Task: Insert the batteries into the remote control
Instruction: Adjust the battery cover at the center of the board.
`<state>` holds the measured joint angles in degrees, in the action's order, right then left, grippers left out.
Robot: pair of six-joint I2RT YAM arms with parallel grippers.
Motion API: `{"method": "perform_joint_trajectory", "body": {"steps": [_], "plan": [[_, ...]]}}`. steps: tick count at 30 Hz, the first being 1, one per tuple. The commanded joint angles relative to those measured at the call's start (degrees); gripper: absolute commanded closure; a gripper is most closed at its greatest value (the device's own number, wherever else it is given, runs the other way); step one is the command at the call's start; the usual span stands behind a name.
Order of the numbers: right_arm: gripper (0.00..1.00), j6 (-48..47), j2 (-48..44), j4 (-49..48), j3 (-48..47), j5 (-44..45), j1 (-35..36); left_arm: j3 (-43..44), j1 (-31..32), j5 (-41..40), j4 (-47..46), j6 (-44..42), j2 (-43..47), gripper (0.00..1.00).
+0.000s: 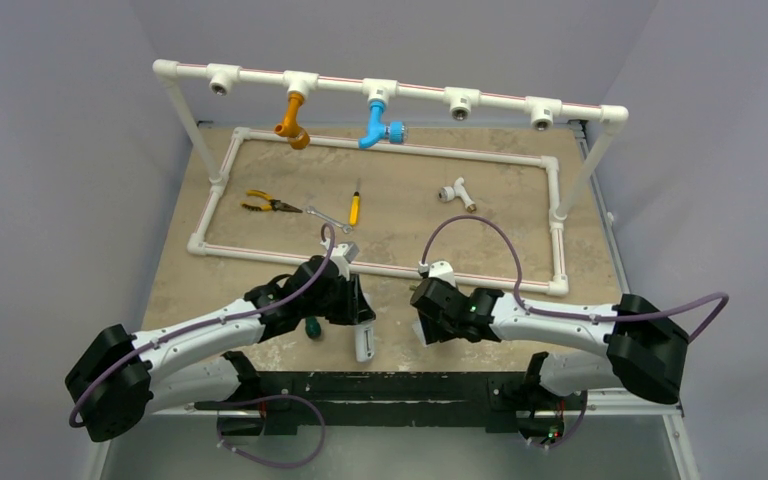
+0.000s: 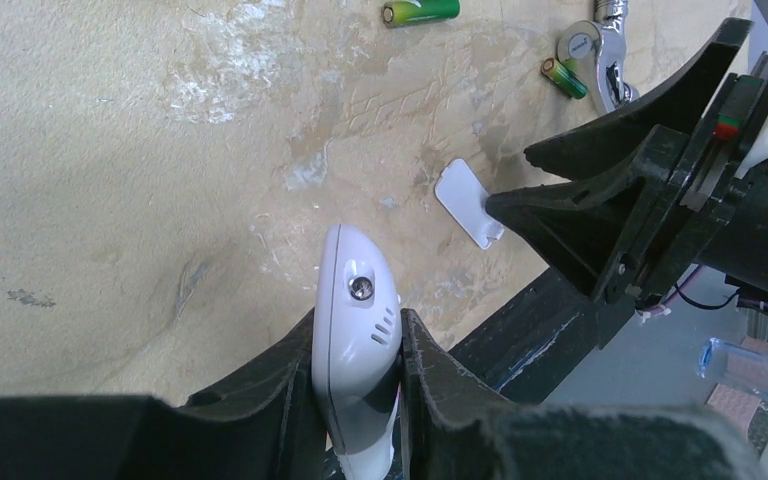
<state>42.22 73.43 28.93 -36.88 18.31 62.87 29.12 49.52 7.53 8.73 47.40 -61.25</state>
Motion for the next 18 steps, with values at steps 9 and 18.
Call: {"method": "perform_joint_trajectory", "body": {"steps": [9, 18], "plan": [[0.63, -4.19, 2.19, -6.98, 1.09, -8.44, -1.61, 0.16, -0.30, -0.17, -1.10, 0.24, 1.03, 1.00], [0.68, -4.36, 5.17, -2.99, 0.38, -4.85, -1.53, -0.12, -0.30, -0.28, -1.33, 0.28, 0.87, 1.00]]}}
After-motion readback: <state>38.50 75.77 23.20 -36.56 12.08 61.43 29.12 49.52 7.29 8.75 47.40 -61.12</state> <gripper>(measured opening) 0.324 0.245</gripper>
